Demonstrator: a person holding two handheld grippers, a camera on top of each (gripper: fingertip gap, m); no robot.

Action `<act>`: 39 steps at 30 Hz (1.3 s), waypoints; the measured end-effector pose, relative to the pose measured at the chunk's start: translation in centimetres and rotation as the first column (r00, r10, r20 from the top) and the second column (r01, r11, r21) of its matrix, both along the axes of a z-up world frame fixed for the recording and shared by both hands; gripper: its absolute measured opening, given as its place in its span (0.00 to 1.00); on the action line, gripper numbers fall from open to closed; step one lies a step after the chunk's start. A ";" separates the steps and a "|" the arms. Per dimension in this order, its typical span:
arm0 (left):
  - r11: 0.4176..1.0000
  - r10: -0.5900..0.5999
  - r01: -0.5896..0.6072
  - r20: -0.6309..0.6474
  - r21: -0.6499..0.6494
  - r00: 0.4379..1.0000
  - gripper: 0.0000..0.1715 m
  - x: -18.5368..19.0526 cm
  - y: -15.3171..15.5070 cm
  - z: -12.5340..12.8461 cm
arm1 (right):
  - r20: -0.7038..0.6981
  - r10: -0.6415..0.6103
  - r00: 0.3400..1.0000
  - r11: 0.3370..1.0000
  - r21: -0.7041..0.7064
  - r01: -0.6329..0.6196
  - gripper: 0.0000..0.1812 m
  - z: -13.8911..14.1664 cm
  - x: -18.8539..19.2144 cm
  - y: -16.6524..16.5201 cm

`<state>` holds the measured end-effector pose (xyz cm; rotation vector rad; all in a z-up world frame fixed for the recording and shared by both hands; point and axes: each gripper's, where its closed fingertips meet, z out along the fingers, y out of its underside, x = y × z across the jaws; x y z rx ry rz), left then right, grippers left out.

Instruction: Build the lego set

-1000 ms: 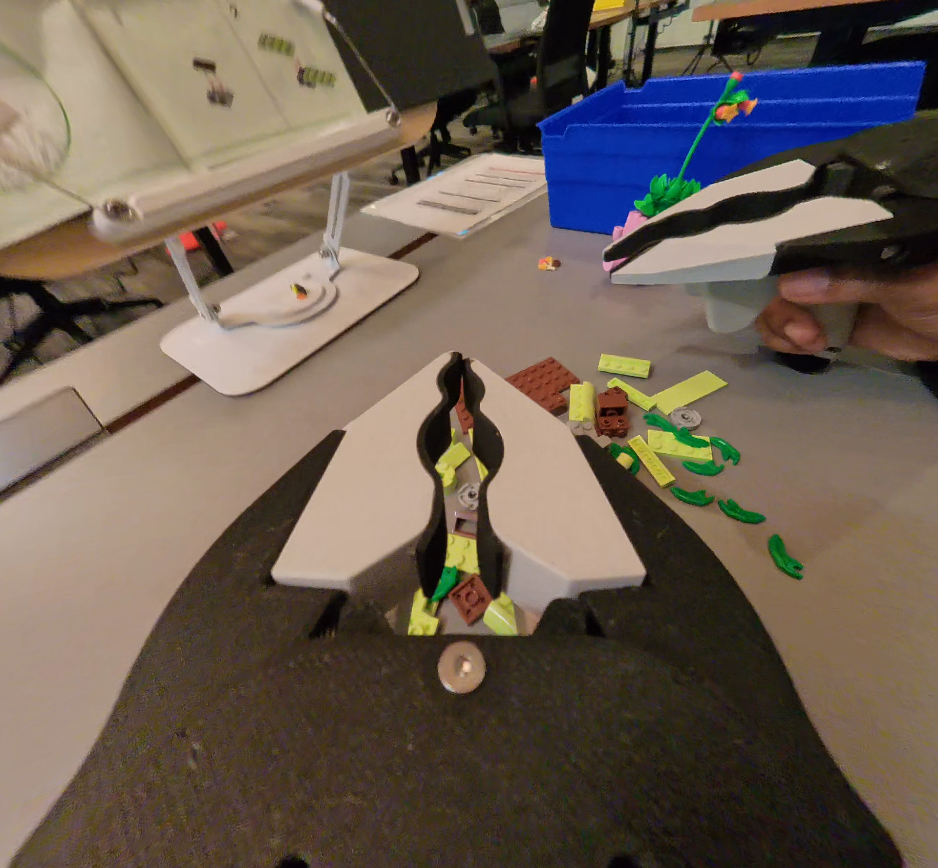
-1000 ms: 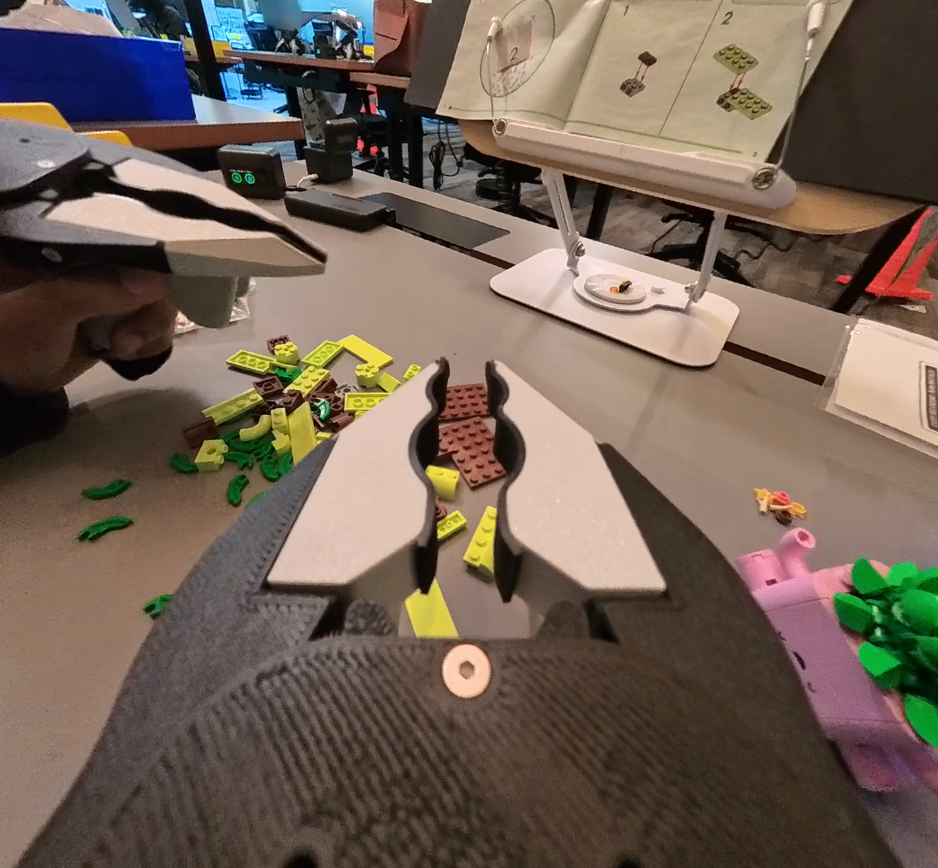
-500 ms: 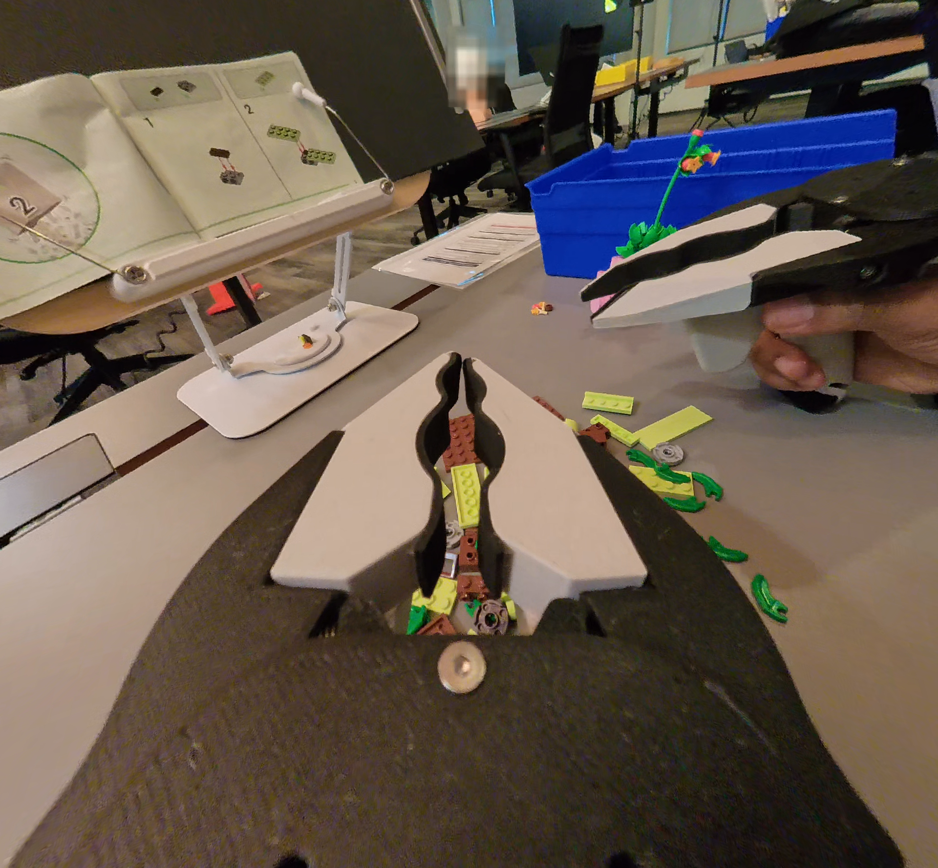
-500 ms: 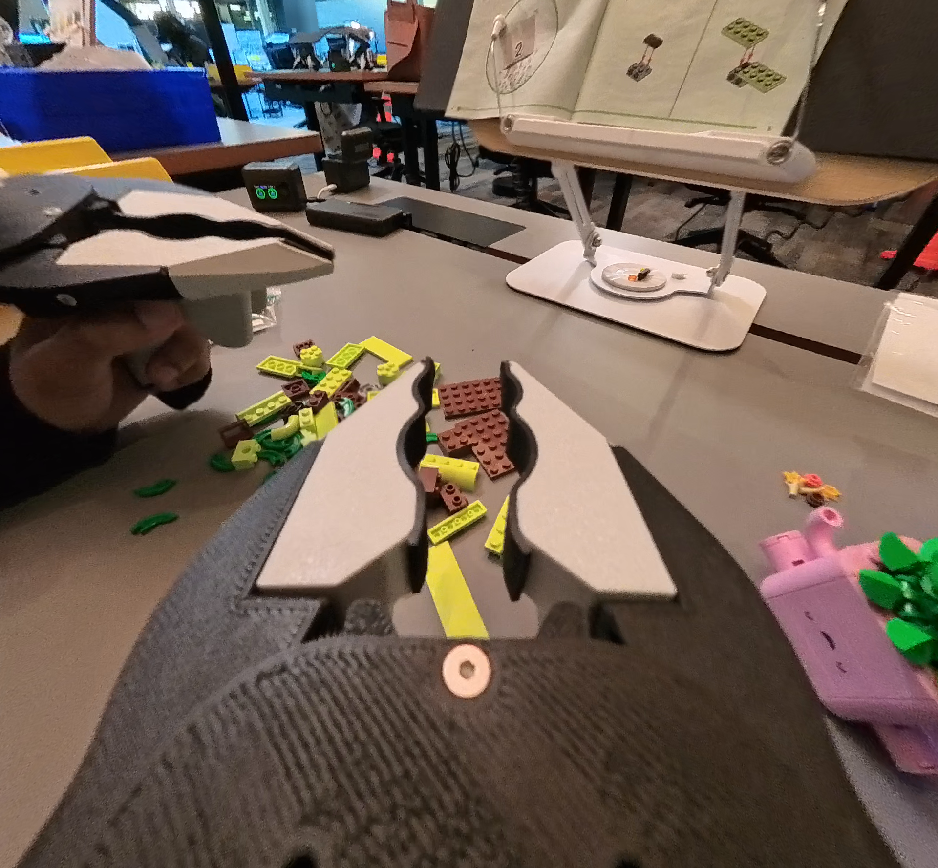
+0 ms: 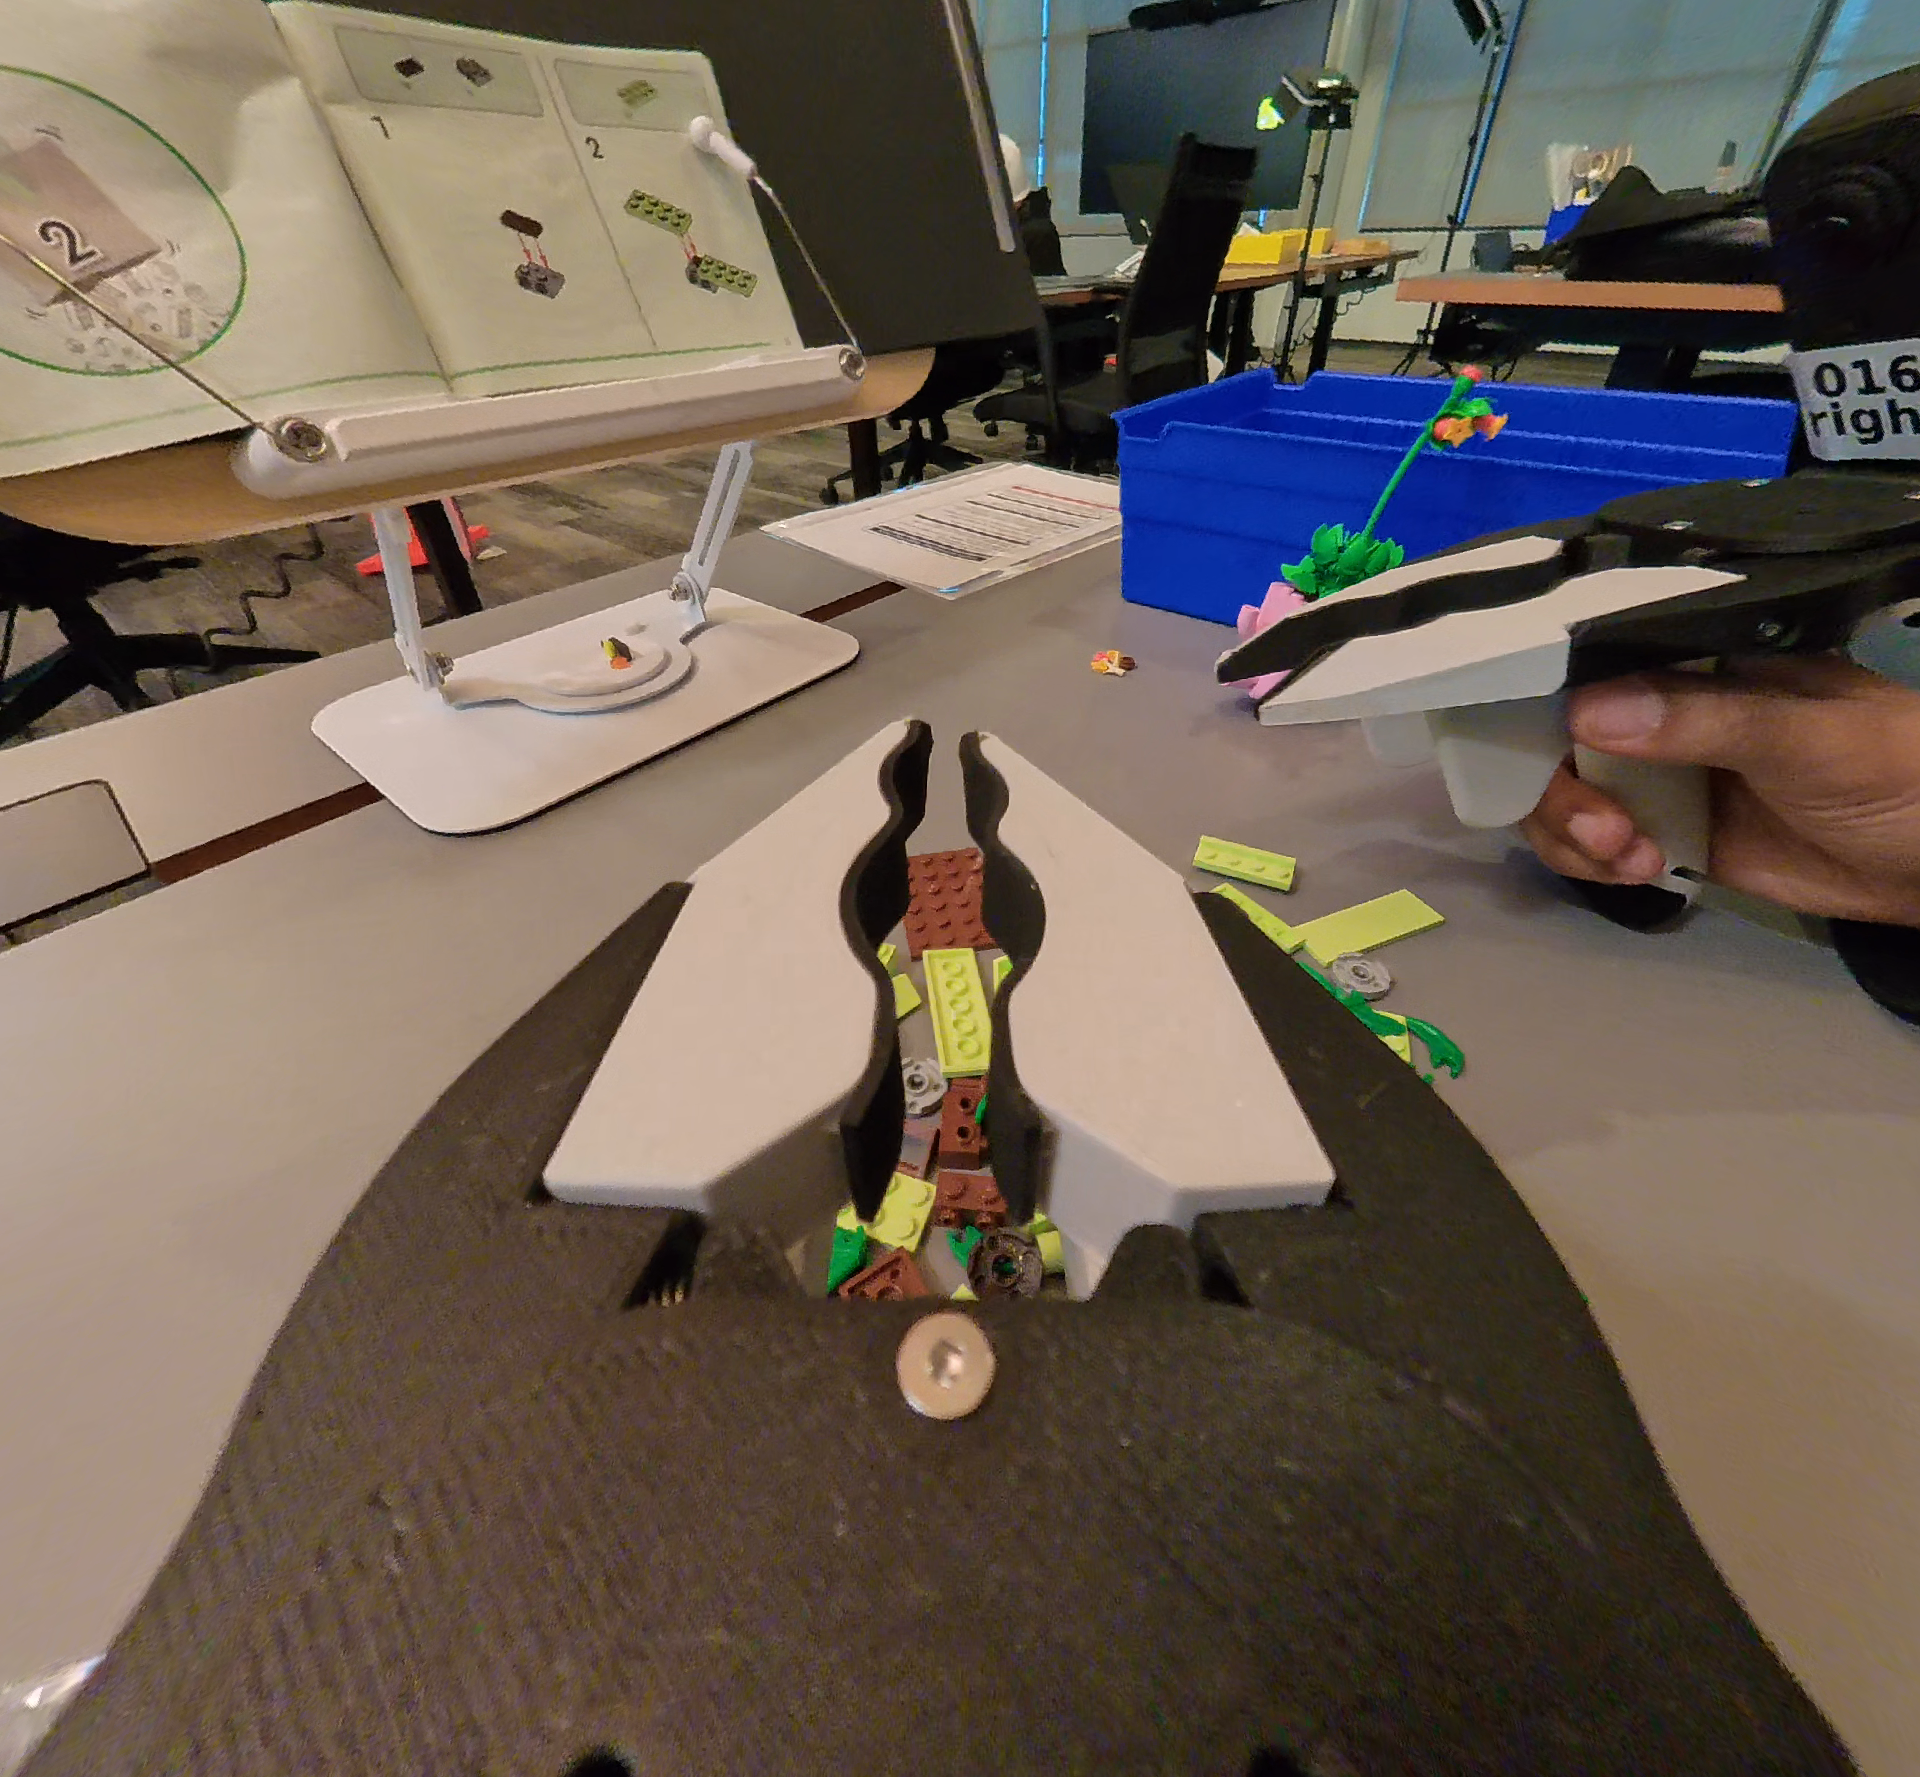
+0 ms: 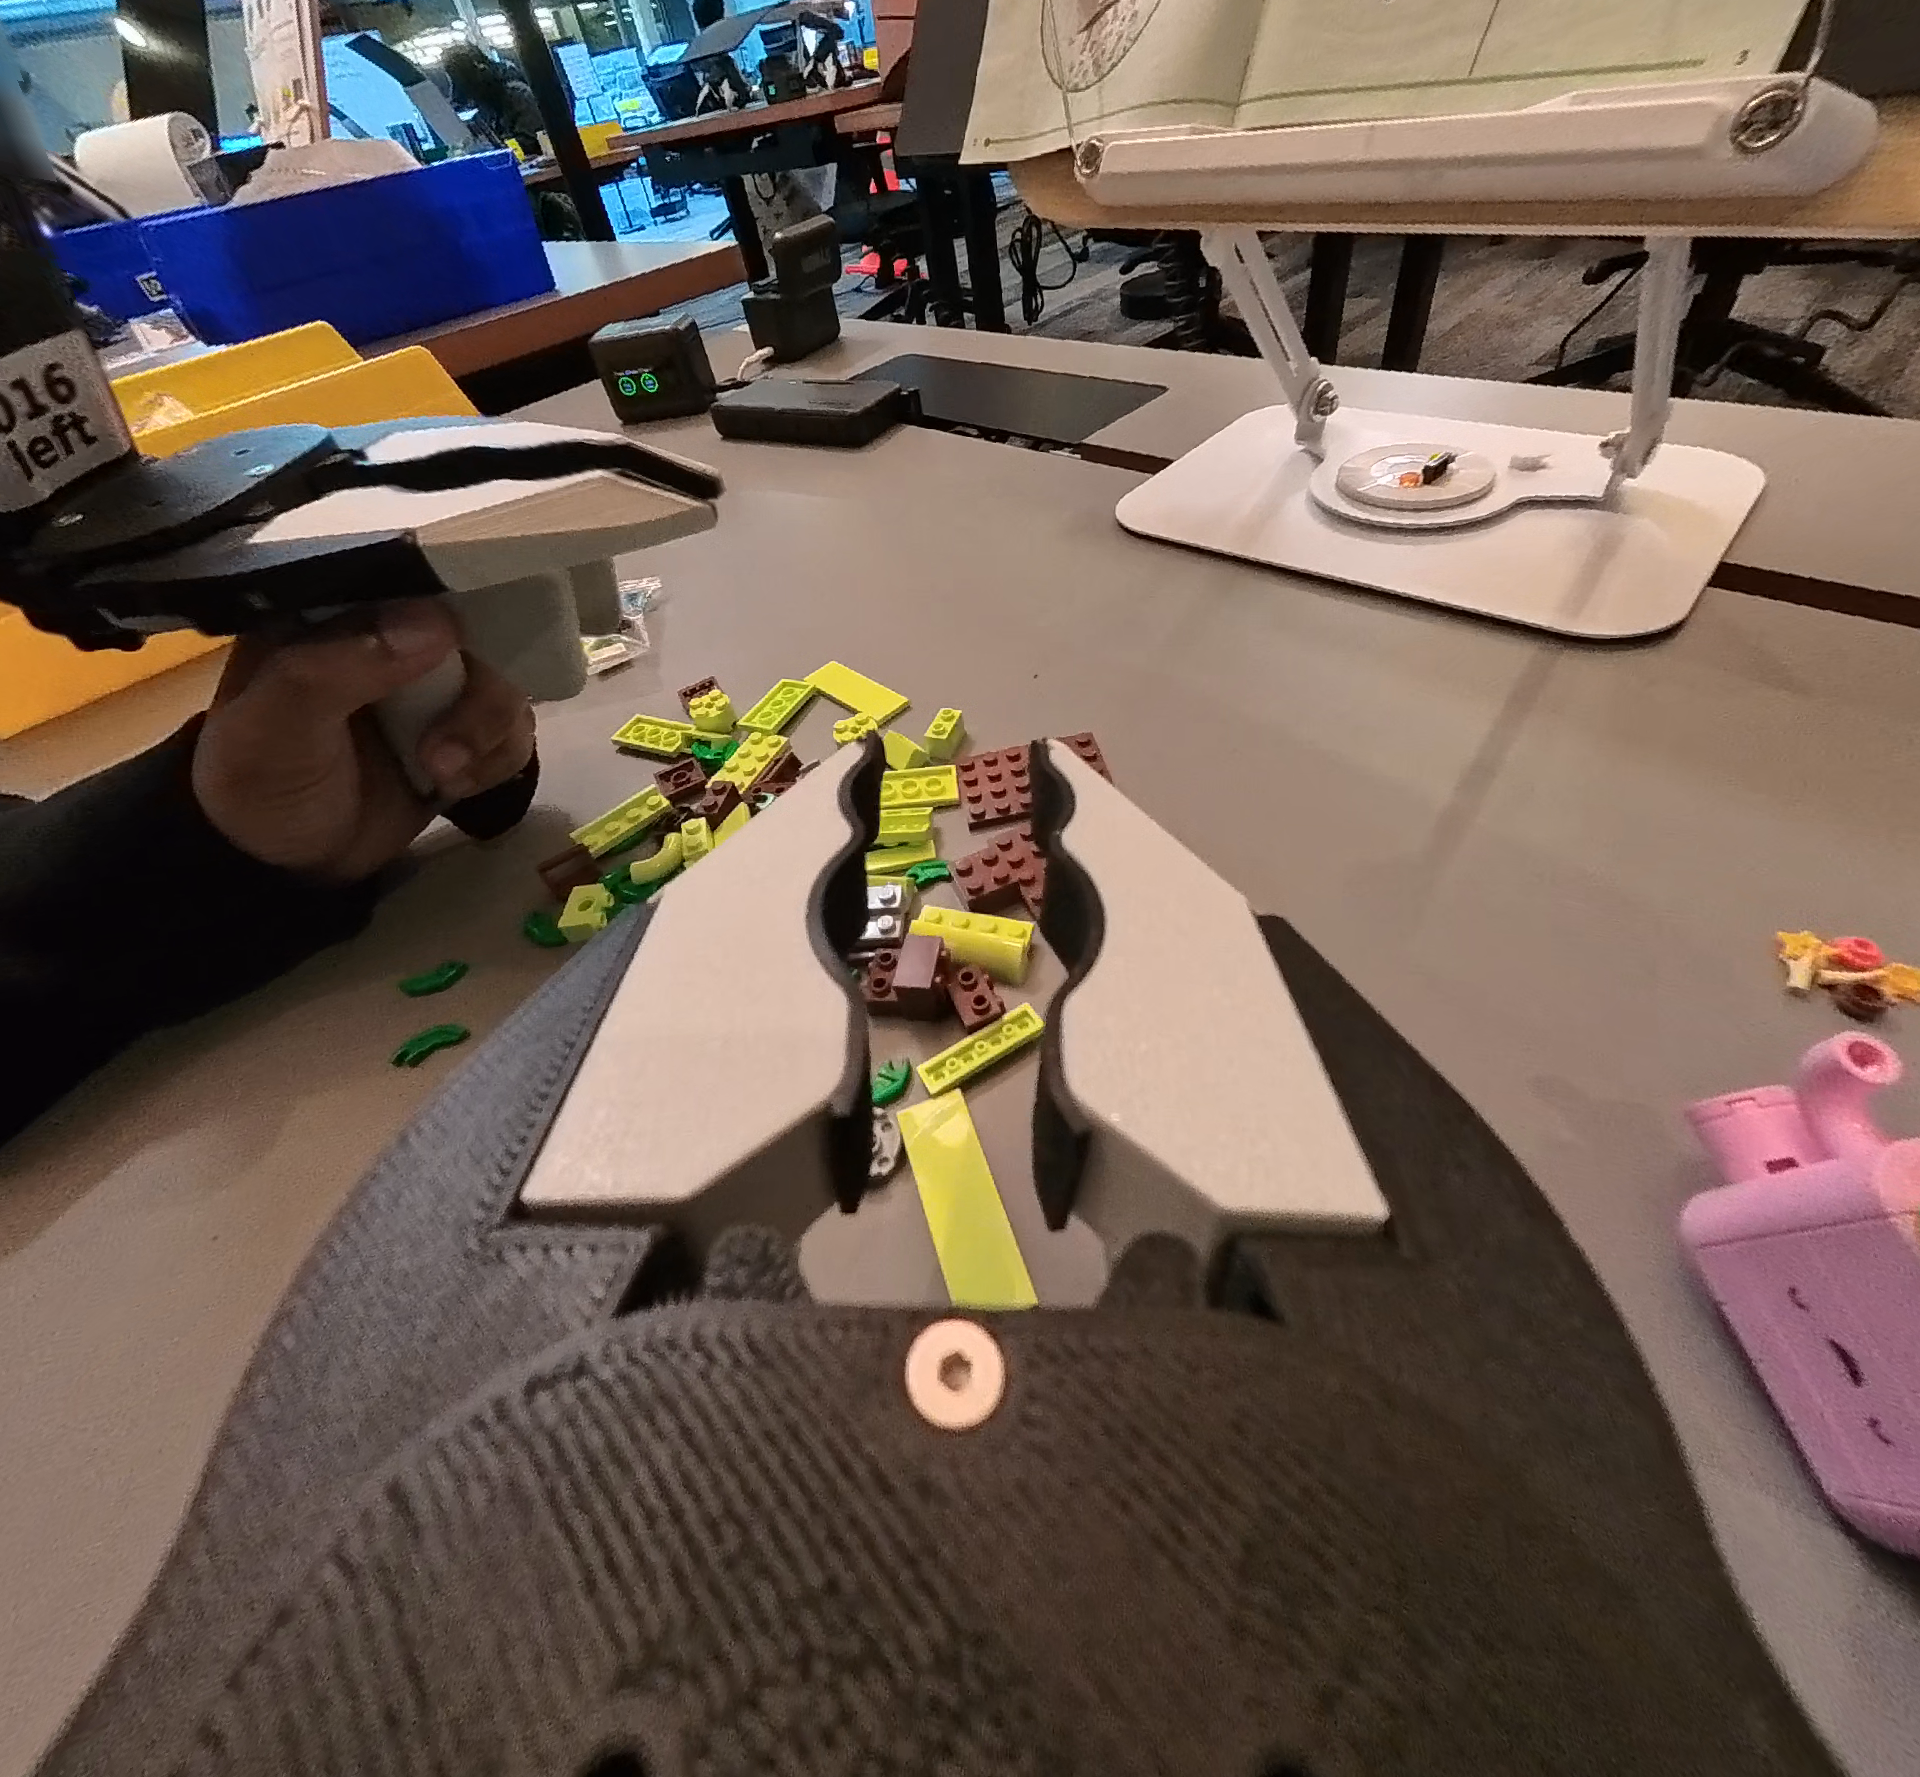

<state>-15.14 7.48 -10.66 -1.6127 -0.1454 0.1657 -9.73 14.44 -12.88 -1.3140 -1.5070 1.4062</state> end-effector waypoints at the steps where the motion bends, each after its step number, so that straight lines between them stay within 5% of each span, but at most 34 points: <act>1: 1.000 0.002 -0.002 0.008 0.000 1.000 0.02 -0.1 0.0 0.0 | 0.001 0.001 1.000 1.000 0.003 -0.001 0.15 0.0 0.0 0.0; 12: 0.994 0.103 -0.104 0.038 0.021 0.994 0.10 -2.6 -0.5 0.5 | 0.059 -0.017 0.998 0.999 0.033 0.015 0.15 -1.0 -0.1 -0.2; 24: 0.994 0.108 -0.108 0.007 -0.024 0.994 0.11 -2.4 0.0 0.0 | 0.322 0.089 0.943 0.988 0.091 -0.125 0.10 -5.2 -0.4 -3.7; 30: 0.992 0.124 -0.124 0.023 -0.009 0.992 0.14 -2.7 -0.1 0.1 | 0.390 0.042 0.920 0.979 0.168 -0.116 0.08 -6.7 -1.1 -4.0; 39: 0.991 0.131 -0.130 0.036 -0.016 0.991 0.15 -2.9 -0.1 -0.1 | 0.429 0.052 0.902 0.976 0.169 -0.137 0.18 -7.4 -1.1 -4.2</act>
